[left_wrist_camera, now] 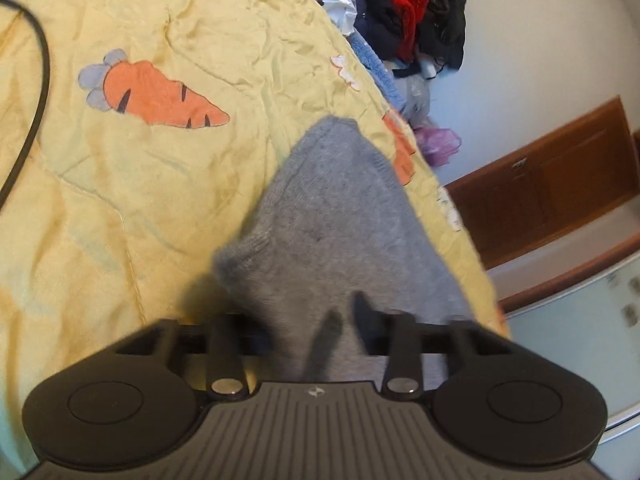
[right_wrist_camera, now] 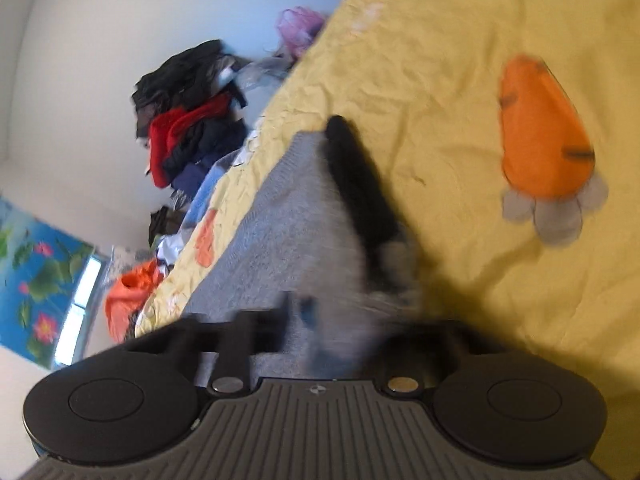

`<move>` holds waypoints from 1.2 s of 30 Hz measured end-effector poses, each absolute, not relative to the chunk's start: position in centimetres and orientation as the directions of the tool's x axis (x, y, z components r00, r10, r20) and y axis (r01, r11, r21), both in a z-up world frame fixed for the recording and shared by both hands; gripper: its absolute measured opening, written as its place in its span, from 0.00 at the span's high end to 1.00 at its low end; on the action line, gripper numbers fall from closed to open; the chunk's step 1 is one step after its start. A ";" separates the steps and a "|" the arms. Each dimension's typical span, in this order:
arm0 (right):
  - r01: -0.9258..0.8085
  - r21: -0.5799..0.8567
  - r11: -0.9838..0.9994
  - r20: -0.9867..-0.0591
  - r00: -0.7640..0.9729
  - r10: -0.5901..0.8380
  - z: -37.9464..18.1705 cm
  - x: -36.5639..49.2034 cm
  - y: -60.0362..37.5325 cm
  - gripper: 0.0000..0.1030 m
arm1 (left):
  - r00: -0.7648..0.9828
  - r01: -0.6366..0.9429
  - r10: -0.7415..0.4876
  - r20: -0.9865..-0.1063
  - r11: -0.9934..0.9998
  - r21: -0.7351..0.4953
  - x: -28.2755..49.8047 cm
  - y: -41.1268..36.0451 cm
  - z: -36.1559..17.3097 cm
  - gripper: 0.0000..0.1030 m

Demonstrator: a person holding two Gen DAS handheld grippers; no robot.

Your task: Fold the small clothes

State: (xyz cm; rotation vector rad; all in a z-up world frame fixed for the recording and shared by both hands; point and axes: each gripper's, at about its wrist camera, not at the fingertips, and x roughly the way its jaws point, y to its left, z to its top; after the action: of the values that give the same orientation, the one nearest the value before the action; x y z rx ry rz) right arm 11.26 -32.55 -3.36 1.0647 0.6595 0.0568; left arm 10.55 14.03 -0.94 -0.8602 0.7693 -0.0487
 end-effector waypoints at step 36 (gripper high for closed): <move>0.115 0.515 0.850 -0.531 0.821 0.211 6.7 1.4 -36.2 0.28 | 0.817 0.151 -0.263 -0.513 0.957 -0.250 -8.9 13.1 8.4 0.25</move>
State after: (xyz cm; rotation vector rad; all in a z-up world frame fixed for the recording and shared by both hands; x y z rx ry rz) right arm 1.35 -36.17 6.66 0.5623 0.6135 0.0539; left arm -8.91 13.11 8.44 -0.2020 0.5738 -0.2219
